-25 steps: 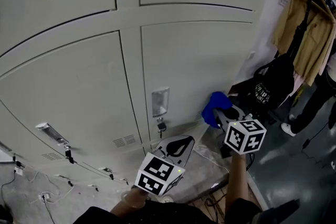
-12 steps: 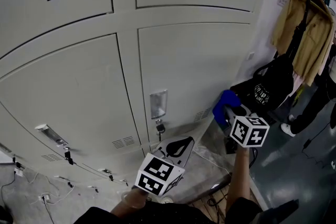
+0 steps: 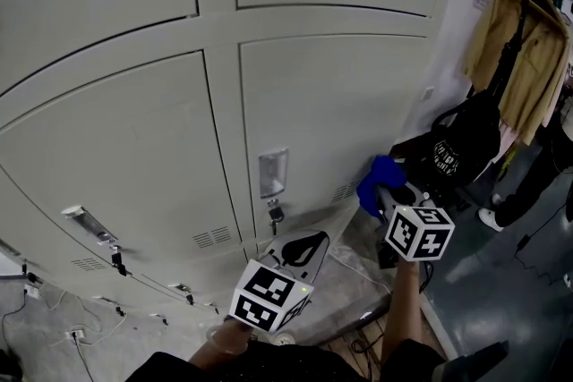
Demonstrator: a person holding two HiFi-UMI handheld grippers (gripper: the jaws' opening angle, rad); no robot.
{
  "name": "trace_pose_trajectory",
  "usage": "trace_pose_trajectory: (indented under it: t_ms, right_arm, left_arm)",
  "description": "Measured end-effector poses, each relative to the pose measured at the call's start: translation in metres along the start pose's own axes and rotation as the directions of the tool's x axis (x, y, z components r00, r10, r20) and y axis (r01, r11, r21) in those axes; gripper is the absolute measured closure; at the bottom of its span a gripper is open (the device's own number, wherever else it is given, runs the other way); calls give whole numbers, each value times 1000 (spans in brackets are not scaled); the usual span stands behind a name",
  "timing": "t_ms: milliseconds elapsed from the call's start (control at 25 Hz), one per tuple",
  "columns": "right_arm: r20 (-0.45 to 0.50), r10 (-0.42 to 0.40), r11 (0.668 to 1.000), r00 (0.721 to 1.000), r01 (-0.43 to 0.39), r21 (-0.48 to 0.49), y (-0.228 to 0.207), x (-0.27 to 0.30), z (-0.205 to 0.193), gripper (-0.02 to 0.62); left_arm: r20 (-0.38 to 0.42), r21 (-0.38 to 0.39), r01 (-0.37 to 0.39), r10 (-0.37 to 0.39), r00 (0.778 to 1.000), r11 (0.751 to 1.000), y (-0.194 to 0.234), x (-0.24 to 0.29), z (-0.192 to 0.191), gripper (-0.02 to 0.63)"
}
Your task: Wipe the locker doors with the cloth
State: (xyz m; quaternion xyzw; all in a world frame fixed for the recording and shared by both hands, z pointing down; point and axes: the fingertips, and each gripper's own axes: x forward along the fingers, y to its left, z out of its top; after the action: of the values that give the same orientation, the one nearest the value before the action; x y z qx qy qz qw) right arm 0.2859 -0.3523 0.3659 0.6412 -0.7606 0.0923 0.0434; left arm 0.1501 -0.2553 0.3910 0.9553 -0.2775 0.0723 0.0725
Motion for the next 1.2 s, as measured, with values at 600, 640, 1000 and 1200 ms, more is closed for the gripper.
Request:
trace_pose_trajectory:
  t_ms: [600, 640, 1000, 1200]
  right_arm:
    - [-83, 317, 944, 945, -323, -62, 147, -13, -53, 511]
    - [-85, 336, 938, 938, -342, -62, 156, -13, -55, 511]
    - [-107, 474, 876, 874, -480, -37, 226, -6, -75, 511]
    - [-101, 508, 857, 856, -514, -48, 249, -2, -76, 511]
  left_arm:
    - [28, -16, -114, 115, 993, 993, 20, -48, -9, 600]
    - [28, -15, -131, 132, 991, 991, 23, -53, -11, 600]
    - [9, -61, -277, 278, 961, 959, 59, -95, -35, 600]
    - [-5, -66, -311, 311, 950, 948, 68, -107, -42, 600]
